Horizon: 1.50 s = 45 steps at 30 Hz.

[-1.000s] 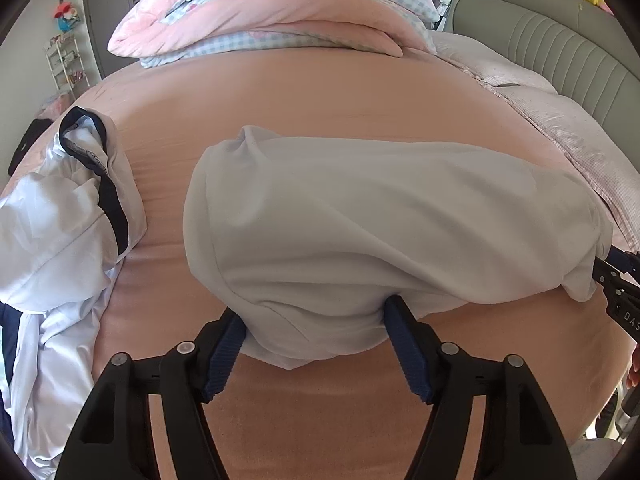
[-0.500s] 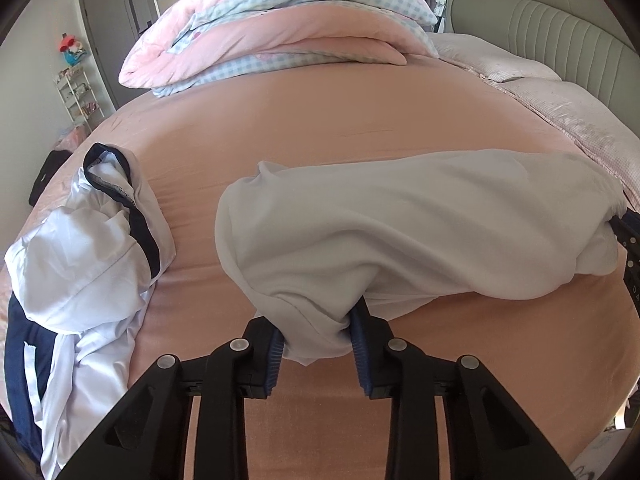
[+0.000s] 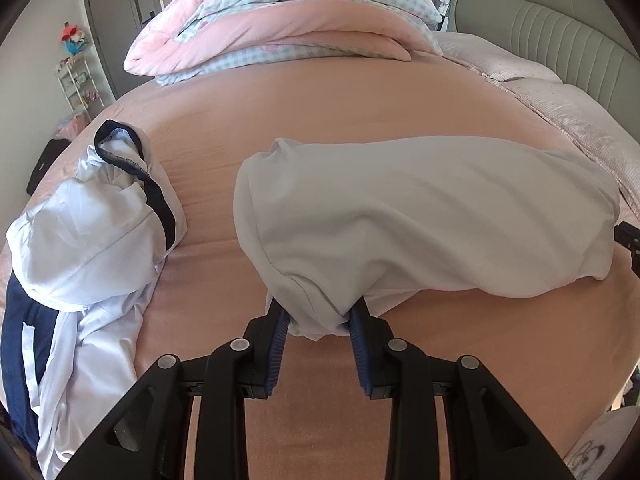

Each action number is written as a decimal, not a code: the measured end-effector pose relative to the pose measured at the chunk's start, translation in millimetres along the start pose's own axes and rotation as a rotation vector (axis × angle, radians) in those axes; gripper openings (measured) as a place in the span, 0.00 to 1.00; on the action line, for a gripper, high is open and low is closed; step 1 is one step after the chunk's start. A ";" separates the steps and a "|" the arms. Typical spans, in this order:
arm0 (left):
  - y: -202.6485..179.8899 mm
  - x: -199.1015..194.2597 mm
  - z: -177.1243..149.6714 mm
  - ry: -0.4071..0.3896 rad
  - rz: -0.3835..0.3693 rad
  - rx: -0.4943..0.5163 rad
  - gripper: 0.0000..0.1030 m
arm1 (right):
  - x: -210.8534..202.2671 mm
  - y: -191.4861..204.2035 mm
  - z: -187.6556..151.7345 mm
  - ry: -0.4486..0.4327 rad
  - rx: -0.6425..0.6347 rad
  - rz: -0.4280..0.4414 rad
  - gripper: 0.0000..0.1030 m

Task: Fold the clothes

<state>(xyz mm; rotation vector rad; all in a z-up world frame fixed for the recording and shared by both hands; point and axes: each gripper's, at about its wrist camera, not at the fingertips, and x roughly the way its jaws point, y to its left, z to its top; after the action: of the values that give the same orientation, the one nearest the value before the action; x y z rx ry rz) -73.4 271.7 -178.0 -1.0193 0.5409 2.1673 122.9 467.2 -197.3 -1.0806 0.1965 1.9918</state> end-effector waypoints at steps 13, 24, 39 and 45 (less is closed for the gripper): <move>4.0 -23.0 4.7 -0.016 -0.062 -0.041 0.46 | -21.7 10.4 -19.5 -0.005 0.066 0.254 0.61; 7.5 -4.7 4.9 0.027 -0.091 -0.058 0.47 | -0.7 30.3 -13.7 0.027 0.047 0.326 0.60; -3.7 12.4 -9.4 -0.063 0.033 0.013 0.35 | 5.5 76.3 -10.7 -0.061 -0.293 0.079 0.22; -8.6 4.0 -13.2 -0.141 0.104 0.155 0.33 | 12.6 67.2 -7.0 -0.063 -0.292 -0.032 0.16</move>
<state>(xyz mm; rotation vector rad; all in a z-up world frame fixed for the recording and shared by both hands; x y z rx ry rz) -62.4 271.3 -189.9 -0.7641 0.6954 2.2286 74.4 428.7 -227.1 -1.1908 -0.1492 2.0655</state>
